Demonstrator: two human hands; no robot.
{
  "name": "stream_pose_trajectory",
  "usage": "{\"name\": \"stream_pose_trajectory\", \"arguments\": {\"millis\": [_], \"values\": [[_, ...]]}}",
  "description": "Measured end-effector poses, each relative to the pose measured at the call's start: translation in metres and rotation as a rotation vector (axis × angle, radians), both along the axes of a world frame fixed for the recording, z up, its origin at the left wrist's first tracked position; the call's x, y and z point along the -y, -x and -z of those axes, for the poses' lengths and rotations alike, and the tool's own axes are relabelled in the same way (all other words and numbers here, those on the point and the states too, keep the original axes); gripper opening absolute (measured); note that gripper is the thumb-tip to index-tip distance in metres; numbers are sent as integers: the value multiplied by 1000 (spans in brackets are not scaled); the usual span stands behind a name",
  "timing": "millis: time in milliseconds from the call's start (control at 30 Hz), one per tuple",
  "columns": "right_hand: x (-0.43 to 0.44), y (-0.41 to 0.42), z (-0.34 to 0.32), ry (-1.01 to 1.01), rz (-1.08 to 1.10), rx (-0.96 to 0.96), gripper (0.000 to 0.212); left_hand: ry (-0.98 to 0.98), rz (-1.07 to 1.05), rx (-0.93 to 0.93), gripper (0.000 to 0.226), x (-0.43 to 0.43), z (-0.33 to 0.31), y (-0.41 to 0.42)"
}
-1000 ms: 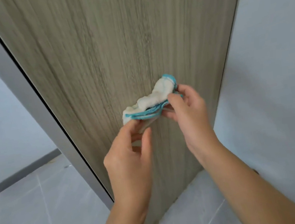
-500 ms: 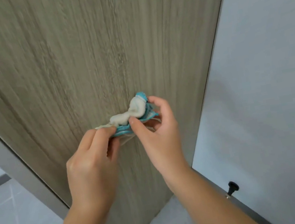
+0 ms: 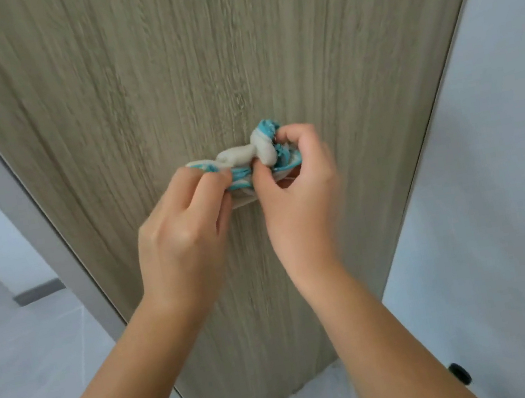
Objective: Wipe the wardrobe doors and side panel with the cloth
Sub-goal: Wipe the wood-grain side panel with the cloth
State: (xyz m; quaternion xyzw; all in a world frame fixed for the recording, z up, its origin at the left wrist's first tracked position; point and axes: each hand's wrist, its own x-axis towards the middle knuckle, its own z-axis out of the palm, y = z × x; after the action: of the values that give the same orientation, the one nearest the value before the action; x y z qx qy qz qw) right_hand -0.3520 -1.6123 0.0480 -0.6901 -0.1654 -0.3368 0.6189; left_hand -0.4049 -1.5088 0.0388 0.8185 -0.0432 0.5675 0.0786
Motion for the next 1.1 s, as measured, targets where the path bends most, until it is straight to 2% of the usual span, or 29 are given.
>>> {"name": "stream_pose_trajectory", "arguments": {"millis": [167,267,433,567,767,1000,1100], "values": [[1,-5,15,15,47,81,24,-30,40,-24,8,-1,22,4],[4,-10,46,-4,39,79,25,-21,52,-35,9,1,43,-1],[15,-16,132,-80,47,-21,23,-10,170,-176,10,10,112,-9],[24,-17,201,-101,88,-171,26,31,247,-301,8,18,177,-13],[38,-21,292,-76,138,-359,27,66,329,-463,27,28,265,-23],[57,-32,384,-38,145,-678,29,35,318,-834,36,45,352,-38],[64,-40,416,-1,163,-818,26,118,343,-1087,41,52,382,-44]]}}
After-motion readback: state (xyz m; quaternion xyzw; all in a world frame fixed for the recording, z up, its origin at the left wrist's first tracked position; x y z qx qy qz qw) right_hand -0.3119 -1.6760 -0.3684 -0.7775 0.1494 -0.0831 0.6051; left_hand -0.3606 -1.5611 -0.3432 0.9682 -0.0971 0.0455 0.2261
